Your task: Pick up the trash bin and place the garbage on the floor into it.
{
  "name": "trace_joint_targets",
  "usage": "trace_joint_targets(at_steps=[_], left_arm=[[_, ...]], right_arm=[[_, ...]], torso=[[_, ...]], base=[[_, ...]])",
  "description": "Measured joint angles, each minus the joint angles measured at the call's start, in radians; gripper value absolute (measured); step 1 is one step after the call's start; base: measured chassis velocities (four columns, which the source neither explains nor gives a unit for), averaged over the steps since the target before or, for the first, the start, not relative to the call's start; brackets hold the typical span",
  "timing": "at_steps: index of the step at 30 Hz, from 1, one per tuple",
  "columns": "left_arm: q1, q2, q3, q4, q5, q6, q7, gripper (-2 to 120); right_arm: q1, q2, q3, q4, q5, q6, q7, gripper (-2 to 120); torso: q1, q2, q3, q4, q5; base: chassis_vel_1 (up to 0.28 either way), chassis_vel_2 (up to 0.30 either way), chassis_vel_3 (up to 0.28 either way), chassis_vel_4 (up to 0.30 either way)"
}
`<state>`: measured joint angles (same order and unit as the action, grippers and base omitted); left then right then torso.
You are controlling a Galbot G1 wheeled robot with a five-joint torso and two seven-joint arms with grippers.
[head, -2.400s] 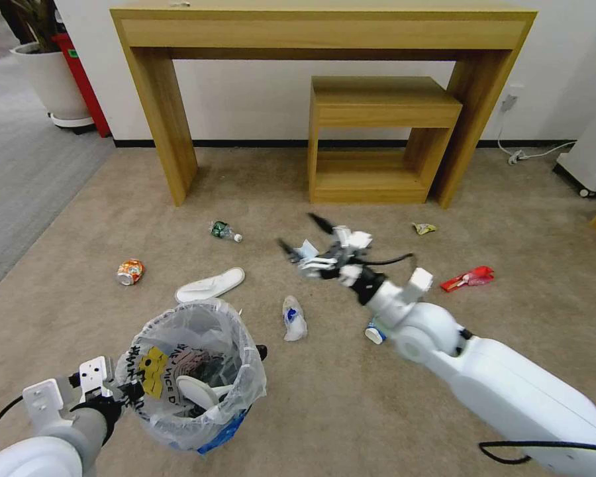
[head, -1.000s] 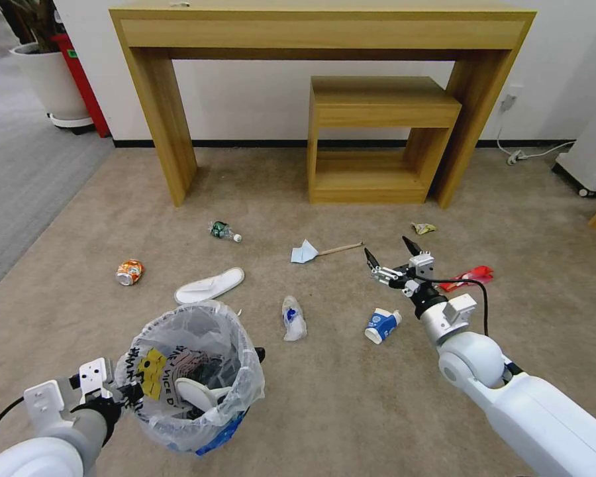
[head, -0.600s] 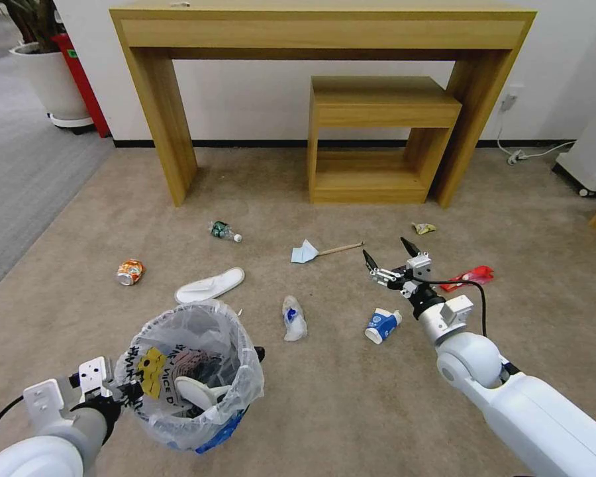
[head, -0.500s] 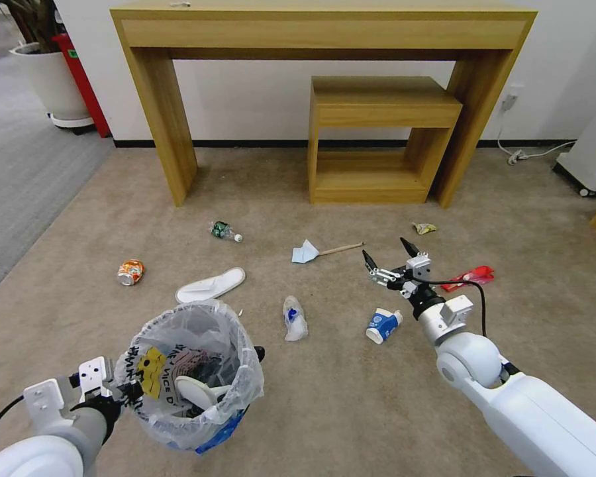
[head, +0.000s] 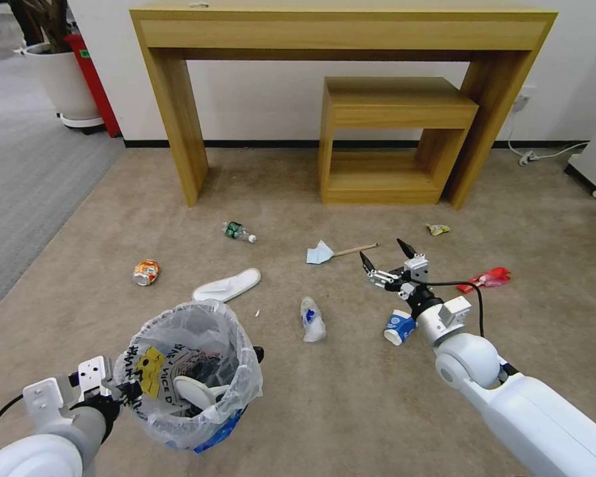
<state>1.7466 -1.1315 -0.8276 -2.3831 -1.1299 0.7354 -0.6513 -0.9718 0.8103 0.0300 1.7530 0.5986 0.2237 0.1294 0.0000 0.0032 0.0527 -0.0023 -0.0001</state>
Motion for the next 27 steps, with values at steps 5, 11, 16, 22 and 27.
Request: trace_joint_targets(at_steps=[5, 11, 16, 22, 27], left_arm=[[0.002, -0.001, -0.003, -0.001, -0.001, 0.0, -0.001, 1], [0.005, -0.003, -0.005, -0.005, -0.001, 0.0, -0.001, 1], [0.008, -0.005, -0.007, -0.008, -0.001, 0.0, -0.001, 1], [0.01, -0.004, -0.011, -0.01, -0.001, 0.0, -0.001, 1], [0.008, -0.005, -0.011, -0.01, -0.001, 0.0, -0.002, 1]], right_arm=[[0.003, 0.0, -0.003, 0.001, 0.002, 0.0, 0.0, 100], [0.005, 0.001, -0.003, 0.002, 0.001, 0.0, -0.001, 100], [0.001, 0.001, -0.001, 0.002, -0.002, 0.005, -0.003, 100], [-0.002, 0.003, 0.002, -0.002, -0.005, 0.009, -0.006, 100], [0.0, 0.006, 0.0, -0.005, -0.006, 0.01, -0.007, 100]], torso=[[0.0, 0.0, 0.0, -0.0001, 0.0001], [0.0, 0.0, 0.0, 0.0, -0.0001], [0.0, 0.0, 0.0, 0.0, 0.0], [0.0, 0.0, 0.0, 0.0, 0.0002], [0.0, 0.0, 0.0, 0.0, 0.0]], base=[[0.071, 0.084, -0.074, -0.065], [0.086, 0.09, -0.091, -0.092], [0.086, 0.106, -0.088, -0.094], [0.104, 0.096, -0.092, -0.084], [0.101, 0.095, -0.096, -0.096]])
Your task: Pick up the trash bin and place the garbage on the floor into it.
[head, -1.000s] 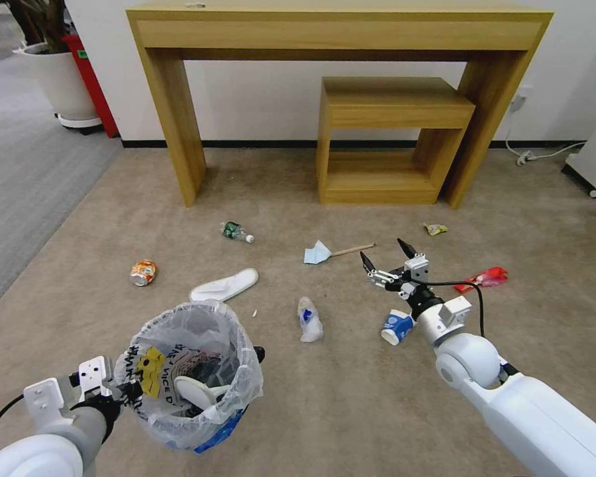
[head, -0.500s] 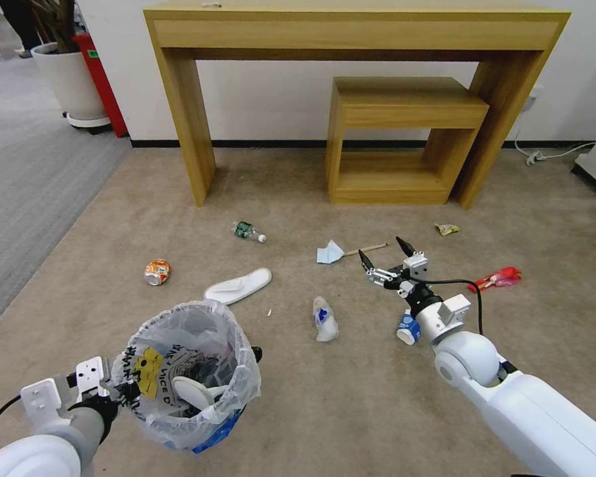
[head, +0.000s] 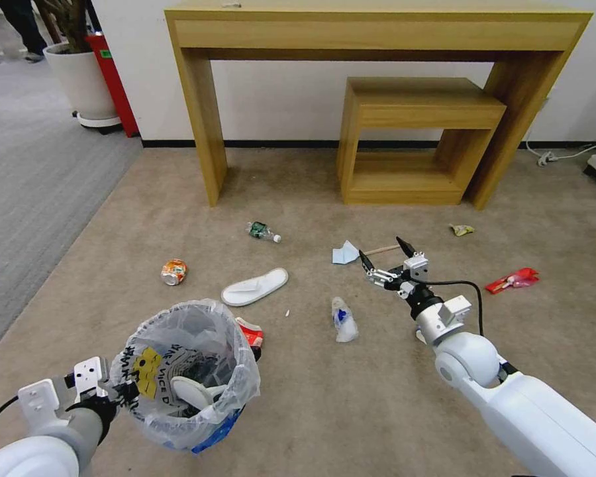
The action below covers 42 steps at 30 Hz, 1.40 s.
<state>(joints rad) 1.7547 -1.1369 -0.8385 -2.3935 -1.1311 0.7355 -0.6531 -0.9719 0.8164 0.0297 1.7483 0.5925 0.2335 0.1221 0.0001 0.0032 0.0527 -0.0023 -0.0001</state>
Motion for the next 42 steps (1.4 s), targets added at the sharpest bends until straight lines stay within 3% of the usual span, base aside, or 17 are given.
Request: trace_joint_targets(at_steps=[42], left_arm=[[-0.01, 0.02, -0.011, 0.011, -0.019, 0.0, -0.003, 1]], right_arm=[[0.027, 0.023, -0.032, -0.022, -0.009, 0.009, 0.001, 100]], torso=[[0.0, 0.0, 0.0, 0.0001, 0.0001]], base=[[0.121, 0.131, -0.129, -0.125]])
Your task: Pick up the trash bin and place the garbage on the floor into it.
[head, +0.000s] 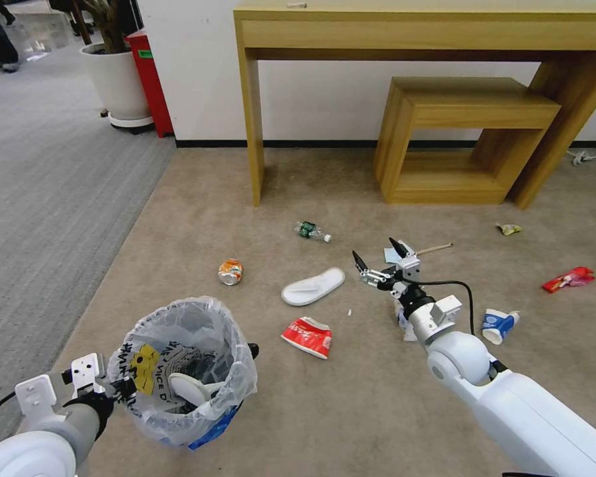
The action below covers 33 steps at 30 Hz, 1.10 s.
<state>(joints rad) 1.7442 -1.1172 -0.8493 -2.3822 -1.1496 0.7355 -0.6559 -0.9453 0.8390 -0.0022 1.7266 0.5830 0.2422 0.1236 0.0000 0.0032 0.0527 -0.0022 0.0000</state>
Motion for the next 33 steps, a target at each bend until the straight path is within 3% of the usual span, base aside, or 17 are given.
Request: trace_joint_targets(at_steps=[16, 33], left_arm=[[0.007, -0.01, 0.002, -0.008, 0.007, 0.0, 0.0, 1], [0.011, -0.02, -0.001, -0.012, 0.011, 0.0, -0.001, 1]], right_arm=[[0.0, 0.006, -0.009, -0.016, -0.004, 0.051, -0.004, 100], [0.006, 0.014, -0.023, -0.028, 0.008, 0.098, 0.003, 100]], torso=[[0.0, 0.0, 0.0, 0.0002, -0.0001], [0.0, 0.0, 0.0, 0.0, -0.0001]], base=[[0.136, 0.134, -0.13, -0.128], [0.003, 0.005, -0.002, -0.002]])
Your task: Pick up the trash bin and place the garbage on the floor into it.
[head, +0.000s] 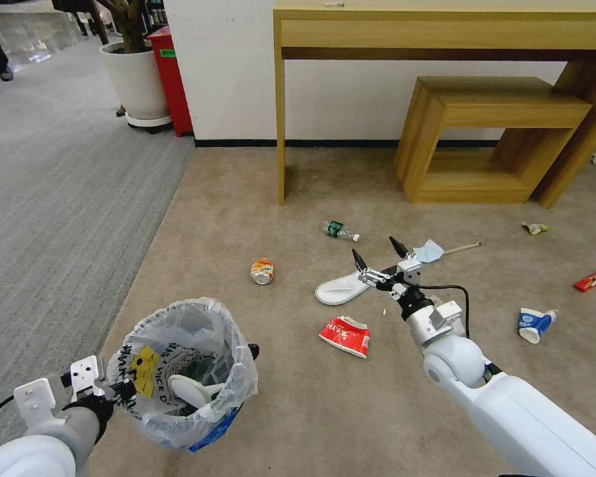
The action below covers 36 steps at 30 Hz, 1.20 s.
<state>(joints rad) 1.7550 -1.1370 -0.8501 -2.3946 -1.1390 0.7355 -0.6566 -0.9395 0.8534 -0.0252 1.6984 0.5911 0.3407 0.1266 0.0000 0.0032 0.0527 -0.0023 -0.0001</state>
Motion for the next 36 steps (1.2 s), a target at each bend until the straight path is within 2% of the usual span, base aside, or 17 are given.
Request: trace_joint_targets(at_steps=[20, 36], left_arm=[[-0.009, 0.007, 0.002, 0.01, -0.002, 0.0, 0.0, 1], [-0.011, 0.012, 0.002, 0.012, -0.005, 0.0, 0.001, 1]], right_arm=[[0.001, 0.007, 0.0, 0.0, -0.024, -0.037, 0.005, 100], [0.003, 0.011, -0.003, -0.001, -0.025, -0.039, 0.008, 100]], torso=[[0.0, 0.0, 0.0, 0.0, 0.0], [0.0, 0.0, 0.0, 0.0, 0.0001]], base=[[-0.005, 0.004, 0.006, -0.005], [-0.127, 0.14, 0.142, -0.131]])
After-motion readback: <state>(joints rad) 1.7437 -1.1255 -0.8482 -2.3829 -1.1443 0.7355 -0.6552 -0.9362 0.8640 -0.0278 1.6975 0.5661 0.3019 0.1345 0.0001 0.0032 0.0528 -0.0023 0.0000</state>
